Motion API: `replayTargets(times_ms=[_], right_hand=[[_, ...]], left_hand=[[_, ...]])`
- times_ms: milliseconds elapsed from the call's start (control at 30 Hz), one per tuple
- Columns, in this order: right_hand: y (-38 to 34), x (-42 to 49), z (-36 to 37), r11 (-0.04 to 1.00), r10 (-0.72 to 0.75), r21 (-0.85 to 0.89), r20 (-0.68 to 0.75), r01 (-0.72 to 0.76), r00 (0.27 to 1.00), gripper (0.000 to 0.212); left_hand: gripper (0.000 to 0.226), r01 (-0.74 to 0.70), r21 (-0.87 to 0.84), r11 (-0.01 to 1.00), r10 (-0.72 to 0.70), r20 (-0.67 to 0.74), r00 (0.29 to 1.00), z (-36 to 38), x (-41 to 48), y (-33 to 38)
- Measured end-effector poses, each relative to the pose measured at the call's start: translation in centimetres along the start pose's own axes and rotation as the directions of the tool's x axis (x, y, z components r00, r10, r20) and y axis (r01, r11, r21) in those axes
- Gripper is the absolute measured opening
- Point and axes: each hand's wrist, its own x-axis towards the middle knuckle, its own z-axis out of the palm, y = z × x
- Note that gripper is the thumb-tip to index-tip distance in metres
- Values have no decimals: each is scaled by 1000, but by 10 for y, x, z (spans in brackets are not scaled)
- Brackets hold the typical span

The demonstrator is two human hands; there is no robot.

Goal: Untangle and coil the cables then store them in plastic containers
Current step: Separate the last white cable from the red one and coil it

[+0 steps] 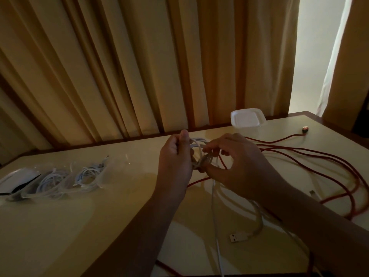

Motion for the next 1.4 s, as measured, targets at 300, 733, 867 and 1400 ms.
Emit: replayTargets(times_ms=[300, 733, 867, 1400], right_hand=[[2, 3, 3, 999, -30, 22, 58, 28, 998, 33], [-17, 2, -4, 925, 75, 374, -7, -67, 997, 23], [-22, -2, -7, 842, 128, 536, -86, -62, 988, 17], [-1, 7, -4, 962, 202, 143, 207, -234, 957, 45]], left_hand=[[30, -2, 12, 1000, 1, 87, 996, 4, -3, 2], [38, 185, -172, 968, -146, 216, 965, -2, -3, 6], [34, 35, -36, 999, -29, 156, 987, 1, -2, 4], [24, -285, 160, 945, 280, 51, 959, -2, -8, 10]])
